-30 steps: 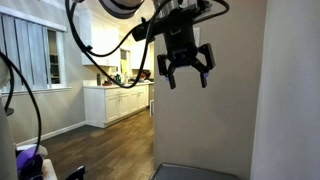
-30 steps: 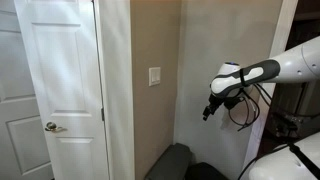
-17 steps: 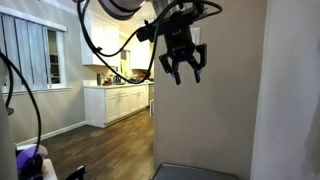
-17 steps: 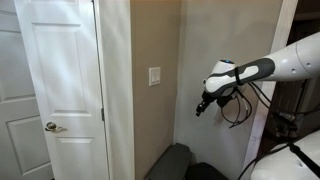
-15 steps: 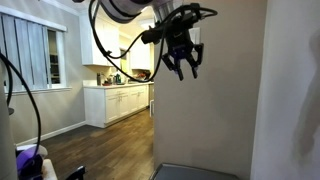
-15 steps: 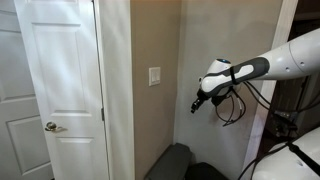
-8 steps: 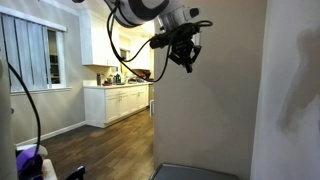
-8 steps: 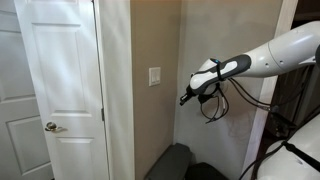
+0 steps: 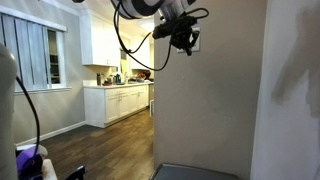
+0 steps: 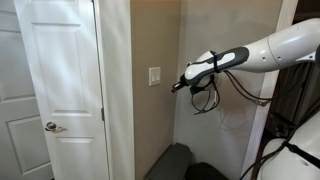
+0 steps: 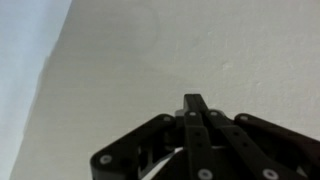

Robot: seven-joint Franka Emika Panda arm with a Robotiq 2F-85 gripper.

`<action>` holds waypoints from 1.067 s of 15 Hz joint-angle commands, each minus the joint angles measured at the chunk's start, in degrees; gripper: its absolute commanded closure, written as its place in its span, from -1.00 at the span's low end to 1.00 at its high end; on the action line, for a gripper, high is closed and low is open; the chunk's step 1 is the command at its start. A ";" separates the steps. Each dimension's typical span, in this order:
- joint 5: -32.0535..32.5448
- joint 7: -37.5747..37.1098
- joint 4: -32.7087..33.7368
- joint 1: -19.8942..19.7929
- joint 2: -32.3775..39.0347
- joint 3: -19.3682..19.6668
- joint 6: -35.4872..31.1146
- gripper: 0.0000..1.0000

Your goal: Flip the switch to turn off the light

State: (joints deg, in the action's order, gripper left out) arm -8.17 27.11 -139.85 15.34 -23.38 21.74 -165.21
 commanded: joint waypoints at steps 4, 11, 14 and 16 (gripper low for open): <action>-2.05 1.24 5.25 7.49 4.32 3.27 -5.83 1.00; -2.46 0.89 9.65 13.03 8.98 6.52 -9.79 1.00; -2.76 0.43 10.71 14.63 10.18 7.84 -12.00 1.00; -2.75 0.18 11.14 15.48 10.84 8.56 -13.94 1.00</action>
State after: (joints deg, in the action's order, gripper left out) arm -8.92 27.04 -130.01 29.11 -14.27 29.07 -175.75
